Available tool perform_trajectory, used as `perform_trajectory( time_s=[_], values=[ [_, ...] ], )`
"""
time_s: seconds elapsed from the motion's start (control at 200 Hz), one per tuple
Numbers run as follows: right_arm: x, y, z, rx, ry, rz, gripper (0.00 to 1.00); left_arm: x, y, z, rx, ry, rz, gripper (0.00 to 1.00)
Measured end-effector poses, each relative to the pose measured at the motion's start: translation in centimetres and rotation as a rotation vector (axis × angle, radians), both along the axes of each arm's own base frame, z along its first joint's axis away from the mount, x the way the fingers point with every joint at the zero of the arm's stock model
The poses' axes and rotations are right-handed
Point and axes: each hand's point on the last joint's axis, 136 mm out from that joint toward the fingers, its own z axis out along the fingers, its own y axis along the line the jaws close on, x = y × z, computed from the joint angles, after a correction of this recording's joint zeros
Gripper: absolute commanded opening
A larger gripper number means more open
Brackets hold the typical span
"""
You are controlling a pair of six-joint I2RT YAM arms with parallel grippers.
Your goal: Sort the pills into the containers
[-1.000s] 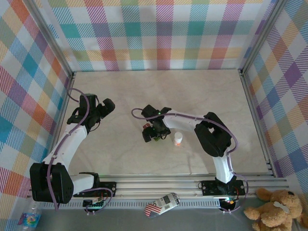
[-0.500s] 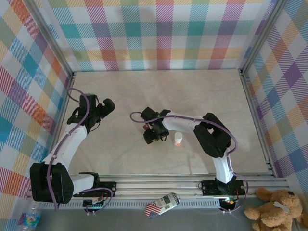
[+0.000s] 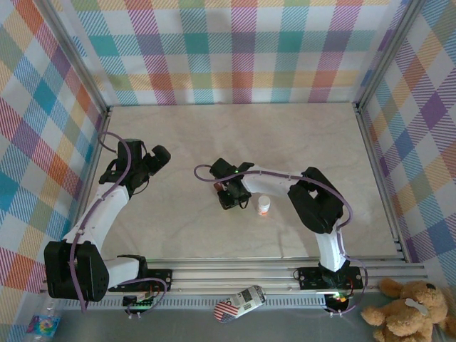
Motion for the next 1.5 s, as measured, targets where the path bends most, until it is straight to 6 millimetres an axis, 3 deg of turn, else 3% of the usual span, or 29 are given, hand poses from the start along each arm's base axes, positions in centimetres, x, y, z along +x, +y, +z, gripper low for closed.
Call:
perform_trajectory(
  time_s=[0.165, 0.375, 0.515, 0.65, 0.8, 1.21, 1.5],
  values=[
    [0.6, 0.6, 3.1, 0.099, -0.011, -0.014, 0.27, -0.2, -2.3, 1.0, -0.118, -0.019, -0.074, 1.0],
    [2.8, 1.3, 9.6, 0.318, -0.069, -0.062, 0.26, 1.0, -6.5, 5.4, -0.357, -0.159, -0.202, 1.0],
    [3.9, 1.8, 12.0, 0.408, -0.089, -0.078, 0.26, 1.0, -8.9, 7.6, -0.449, -0.208, -0.283, 1.0],
    [3.7, 2.4, 12.4, 0.444, -0.072, -0.074, 0.25, 0.9, -11.1, 8.7, -0.51, -0.229, -0.351, 1.0],
    [3.3, 2.9, 12.4, 0.465, -0.051, -0.069, 0.25, 1.6, -12.8, 8.6, -0.573, -0.218, -0.374, 1.0],
    [3.2, 3.7, 11.2, 0.477, -0.006, -0.08, 0.25, 1.8, -15.6, 7.6, -0.641, -0.189, -0.41, 1.0],
    [3.2, 4.0, 11.4, 0.484, -0.006, -0.074, 0.24, 1.8, -16.8, 6.6, -0.648, -0.157, -0.421, 1.0]
  ],
)
